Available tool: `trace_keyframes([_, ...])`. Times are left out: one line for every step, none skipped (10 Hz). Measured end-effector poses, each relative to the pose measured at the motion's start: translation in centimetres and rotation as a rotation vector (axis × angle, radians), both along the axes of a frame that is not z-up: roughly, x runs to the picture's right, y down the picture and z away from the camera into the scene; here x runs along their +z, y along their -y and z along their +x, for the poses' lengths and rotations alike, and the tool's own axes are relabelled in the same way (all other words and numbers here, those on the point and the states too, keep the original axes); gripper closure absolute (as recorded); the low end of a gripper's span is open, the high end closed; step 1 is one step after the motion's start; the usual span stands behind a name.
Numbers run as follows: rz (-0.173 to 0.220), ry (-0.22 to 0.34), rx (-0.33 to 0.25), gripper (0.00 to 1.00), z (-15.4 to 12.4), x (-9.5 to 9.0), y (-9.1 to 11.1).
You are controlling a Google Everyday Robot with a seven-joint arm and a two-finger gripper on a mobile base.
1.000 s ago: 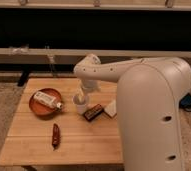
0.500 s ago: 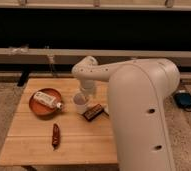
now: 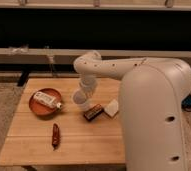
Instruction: Place the eraser in the ceramic cup
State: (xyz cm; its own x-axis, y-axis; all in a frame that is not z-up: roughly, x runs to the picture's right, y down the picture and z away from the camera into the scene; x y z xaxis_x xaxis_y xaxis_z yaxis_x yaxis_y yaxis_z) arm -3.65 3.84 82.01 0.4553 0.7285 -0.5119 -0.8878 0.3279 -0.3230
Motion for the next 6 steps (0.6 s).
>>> trace_keyframes([0.005, 0.026, 0.011, 1.00, -0.1, -1.4, 0.7])
trace_keyframes([0.008, 0.042, 0.018, 1.00, 0.0, -2.1, 1.1])
trace_keyframes([0.010, 0.066, 0.032, 1.00, 0.0, -2.9, 1.7])
trace_keyframes([0.012, 0.077, 0.045, 1.00, 0.3, -3.3, 2.1])
trace_keyframes([0.010, 0.076, 0.046, 1.00, 0.4, -3.3, 2.1])
trace_keyframes([0.010, 0.079, 0.044, 1.00, 0.2, -3.4, 2.1])
